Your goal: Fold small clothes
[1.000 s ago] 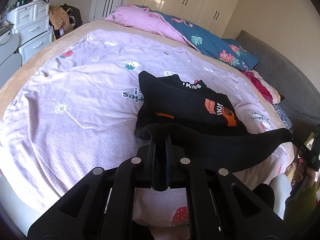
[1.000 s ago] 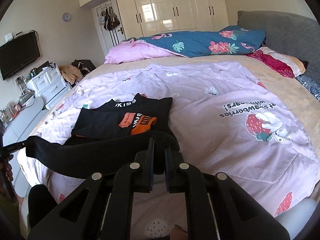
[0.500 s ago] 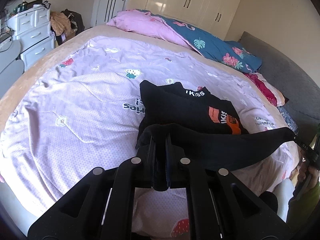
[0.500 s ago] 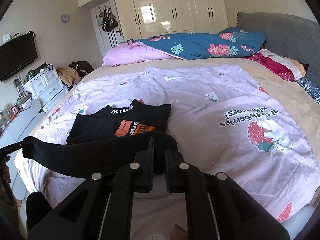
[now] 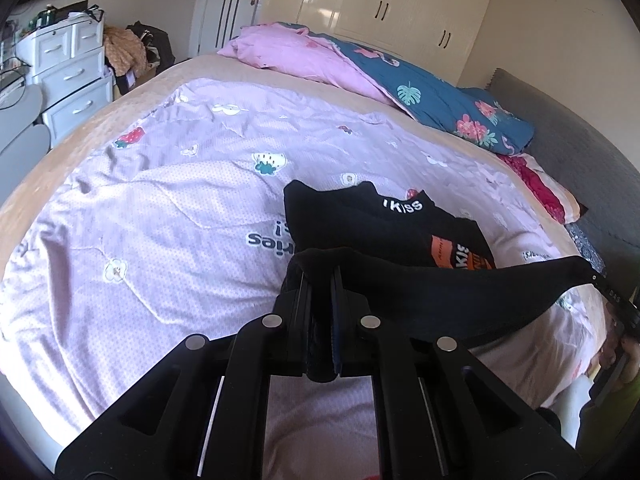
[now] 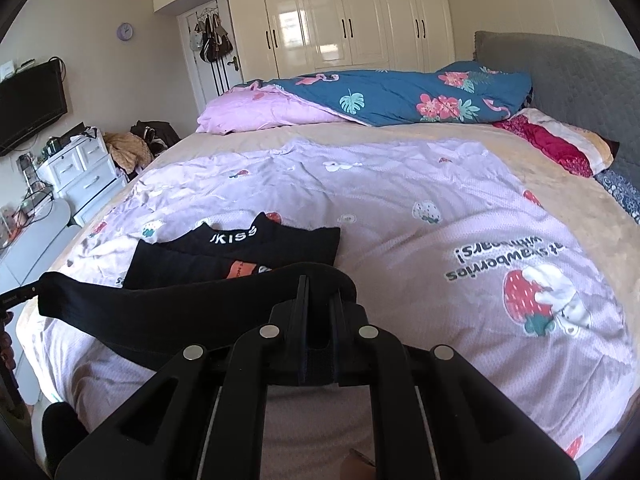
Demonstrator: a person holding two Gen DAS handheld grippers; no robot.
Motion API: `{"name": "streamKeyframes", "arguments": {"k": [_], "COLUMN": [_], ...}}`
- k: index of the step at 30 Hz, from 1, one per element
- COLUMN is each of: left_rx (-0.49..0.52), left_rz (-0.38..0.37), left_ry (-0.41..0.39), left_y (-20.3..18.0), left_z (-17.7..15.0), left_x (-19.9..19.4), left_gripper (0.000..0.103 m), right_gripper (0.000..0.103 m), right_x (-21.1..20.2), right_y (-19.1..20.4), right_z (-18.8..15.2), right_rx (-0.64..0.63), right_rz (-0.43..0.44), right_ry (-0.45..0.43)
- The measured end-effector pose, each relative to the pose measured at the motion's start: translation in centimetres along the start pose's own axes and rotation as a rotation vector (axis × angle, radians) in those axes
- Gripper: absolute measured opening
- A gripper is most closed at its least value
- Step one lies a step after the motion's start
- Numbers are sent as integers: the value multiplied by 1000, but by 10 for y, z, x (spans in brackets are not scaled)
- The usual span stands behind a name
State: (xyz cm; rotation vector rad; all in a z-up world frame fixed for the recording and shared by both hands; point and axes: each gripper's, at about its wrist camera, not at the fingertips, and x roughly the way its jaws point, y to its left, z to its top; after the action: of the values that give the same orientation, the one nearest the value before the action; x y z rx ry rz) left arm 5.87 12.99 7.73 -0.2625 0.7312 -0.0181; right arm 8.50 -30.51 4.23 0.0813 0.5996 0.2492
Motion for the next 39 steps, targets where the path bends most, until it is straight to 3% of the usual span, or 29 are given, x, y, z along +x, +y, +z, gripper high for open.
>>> {"name": "streamKeyframes", "arguments": {"k": [19, 39], "left_rx": [-24, -48], "left_rz": [58, 122], "left_ry": [-4, 56], "left_y": [8, 22], "left_z": [33, 38], "left_x": [54, 123], "left_gripper": [2, 3], "right_gripper": [8, 8], "right_x": [59, 137], "right_y": [-2, -2], "right_z": [29, 23], "right_rx": [-14, -9], "right_rz": [-62, -113], "right_ry": [-4, 102]}}
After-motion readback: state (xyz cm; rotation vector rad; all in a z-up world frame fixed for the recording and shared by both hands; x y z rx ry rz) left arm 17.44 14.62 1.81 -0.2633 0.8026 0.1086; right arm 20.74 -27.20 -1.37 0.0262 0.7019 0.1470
